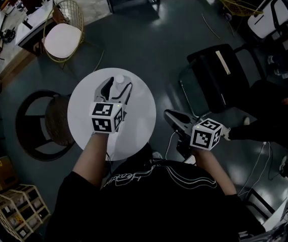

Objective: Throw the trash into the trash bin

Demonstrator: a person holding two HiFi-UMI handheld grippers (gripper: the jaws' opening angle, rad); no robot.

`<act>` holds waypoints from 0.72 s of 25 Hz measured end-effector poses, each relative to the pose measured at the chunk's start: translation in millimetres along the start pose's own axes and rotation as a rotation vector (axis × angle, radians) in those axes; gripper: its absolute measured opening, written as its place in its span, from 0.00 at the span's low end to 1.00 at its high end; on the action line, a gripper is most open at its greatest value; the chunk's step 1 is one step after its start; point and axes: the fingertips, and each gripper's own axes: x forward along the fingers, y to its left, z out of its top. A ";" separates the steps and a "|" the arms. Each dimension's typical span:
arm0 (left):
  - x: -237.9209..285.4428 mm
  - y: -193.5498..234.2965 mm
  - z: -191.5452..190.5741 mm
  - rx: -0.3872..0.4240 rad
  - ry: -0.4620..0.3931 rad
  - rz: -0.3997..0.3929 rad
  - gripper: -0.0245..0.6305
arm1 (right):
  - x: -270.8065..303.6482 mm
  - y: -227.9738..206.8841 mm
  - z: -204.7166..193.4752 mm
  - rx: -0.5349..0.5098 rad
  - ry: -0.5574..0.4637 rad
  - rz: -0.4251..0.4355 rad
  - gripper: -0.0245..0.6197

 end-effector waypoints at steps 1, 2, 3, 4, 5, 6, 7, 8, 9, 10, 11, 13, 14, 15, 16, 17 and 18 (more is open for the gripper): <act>3.4 -0.3 0.9 0.016 0.002 0.005 0.44 | -1.6 -2.5 -0.9 0.006 -0.002 -0.006 0.09; 6.0 -1.1 2.3 0.030 0.000 0.011 0.44 | -3.6 -4.8 -1.3 0.010 -0.004 -0.012 0.09; 7.8 -2.5 4.0 0.048 -0.003 0.017 0.44 | -5.7 -6.9 -1.4 0.014 -0.007 -0.018 0.09; 9.0 -4.2 5.5 0.067 -0.005 0.022 0.44 | -7.6 -8.4 -1.3 0.017 -0.010 -0.022 0.09; 10.3 -5.6 6.1 0.077 -0.006 0.025 0.44 | -9.0 -9.6 -1.3 0.020 -0.012 -0.026 0.09; 11.8 -6.0 5.9 0.074 -0.005 0.025 0.44 | -10.0 -10.4 -1.5 0.022 -0.014 -0.029 0.09; 13.3 -5.2 4.9 0.061 -0.004 0.025 0.43 | -10.7 -11.0 -1.9 0.024 -0.014 -0.032 0.09; 14.4 -3.8 3.4 0.047 -0.002 0.027 0.43 | -11.4 -11.3 -2.5 0.026 -0.014 -0.035 0.09; 14.9 -1.9 2.2 0.037 0.000 0.033 0.41 | -12.3 -11.3 -3.0 0.027 -0.014 -0.037 0.09; 14.8 0.4 1.5 0.032 0.000 0.042 0.39 | -13.1 -11.3 -3.2 0.028 -0.015 -0.038 0.09; 14.4 2.9 1.6 0.030 -0.002 0.053 0.36 | -14.0 -11.4 -3.2 0.029 -0.016 -0.039 0.09; 13.6 7.2 2.0 0.023 -0.010 0.074 0.28 | -16.2 -12.7 -3.6 0.030 -0.017 -0.044 0.09; 13.4 8.8 1.9 0.020 -0.012 0.082 0.28 | -17.3 -13.5 -4.5 0.030 -0.015 -0.047 0.09; 12.9 10.0 1.4 0.019 -0.012 0.088 0.28 | -18.4 -13.9 -5.8 0.030 -0.013 -0.049 0.09; 12.3 10.4 0.7 0.020 -0.009 0.092 0.28 | -19.8 -14.1 -7.2 0.030 -0.011 -0.050 0.09; 11.7 9.9 0.1 0.020 -0.006 0.093 0.28 | -21.6 -14.2 -8.3 0.031 -0.009 -0.051 0.09; 11.1 8.7 -0.1 0.019 -0.004 0.094 0.28 | -23.8 -14.5 -8.8 0.031 -0.008 -0.051 0.09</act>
